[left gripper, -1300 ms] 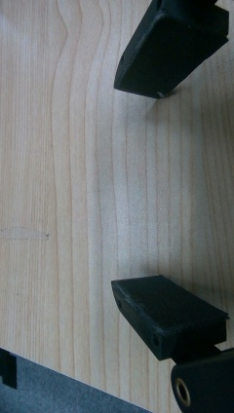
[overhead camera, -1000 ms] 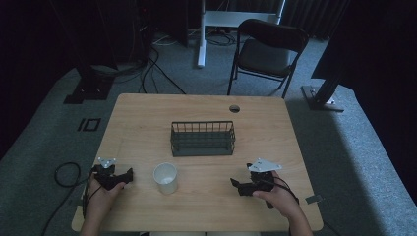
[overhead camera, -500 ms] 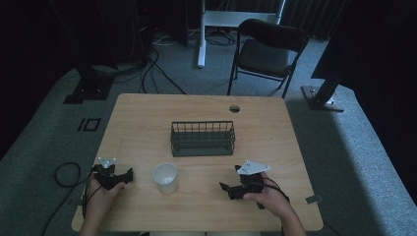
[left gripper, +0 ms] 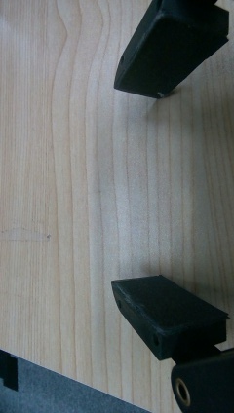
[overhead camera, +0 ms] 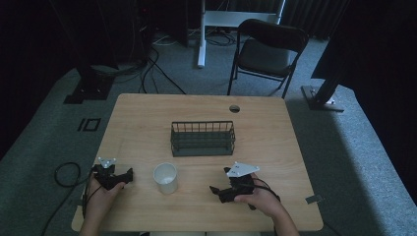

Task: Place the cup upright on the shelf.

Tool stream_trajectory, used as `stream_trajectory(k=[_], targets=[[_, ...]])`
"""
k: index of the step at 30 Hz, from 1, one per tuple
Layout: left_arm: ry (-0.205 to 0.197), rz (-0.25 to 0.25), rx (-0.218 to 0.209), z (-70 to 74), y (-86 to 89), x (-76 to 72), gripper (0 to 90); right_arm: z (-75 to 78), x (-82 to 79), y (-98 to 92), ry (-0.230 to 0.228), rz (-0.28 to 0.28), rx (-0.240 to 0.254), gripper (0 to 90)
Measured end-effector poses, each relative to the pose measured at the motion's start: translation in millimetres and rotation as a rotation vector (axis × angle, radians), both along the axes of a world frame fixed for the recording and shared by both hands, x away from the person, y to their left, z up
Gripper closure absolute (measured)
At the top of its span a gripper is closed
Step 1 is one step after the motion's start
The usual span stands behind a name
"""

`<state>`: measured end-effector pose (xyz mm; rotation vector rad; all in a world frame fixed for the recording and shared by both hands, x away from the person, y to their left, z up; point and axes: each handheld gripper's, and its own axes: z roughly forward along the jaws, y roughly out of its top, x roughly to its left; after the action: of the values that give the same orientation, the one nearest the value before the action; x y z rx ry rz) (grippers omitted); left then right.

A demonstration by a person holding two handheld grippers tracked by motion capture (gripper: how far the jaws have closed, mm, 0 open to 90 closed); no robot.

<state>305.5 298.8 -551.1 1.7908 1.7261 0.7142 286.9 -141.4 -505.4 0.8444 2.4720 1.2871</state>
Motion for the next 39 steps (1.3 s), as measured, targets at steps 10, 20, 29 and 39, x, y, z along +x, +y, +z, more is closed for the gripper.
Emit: stream_trajectory(k=[10, 20, 29, 39], targets=[[0.0, 0.0, 0.0, 0.0, 0.0, 0.0, 8.8, 1.5, -1.6, 22.6, -0.01, 0.075, 0.037, 12.4], [0.0, 0.0, 0.0, 0.0, 0.0, 0.0, 8.8, 0.9, -1.5, 46.8, -0.014, 0.132, 0.053, 12.4], [0.0, 0.0, 0.0, 0.0, 0.0, 0.0, 8.8, 0.4, 0.3, 70.4, -0.02, 0.176, 0.071, 12.4], [0.0, -0.002, 0.0, 0.0, 0.2, 0.1, 8.8, -0.9, 3.1, 93.9, -0.022, 0.206, 0.072, 12.4]])
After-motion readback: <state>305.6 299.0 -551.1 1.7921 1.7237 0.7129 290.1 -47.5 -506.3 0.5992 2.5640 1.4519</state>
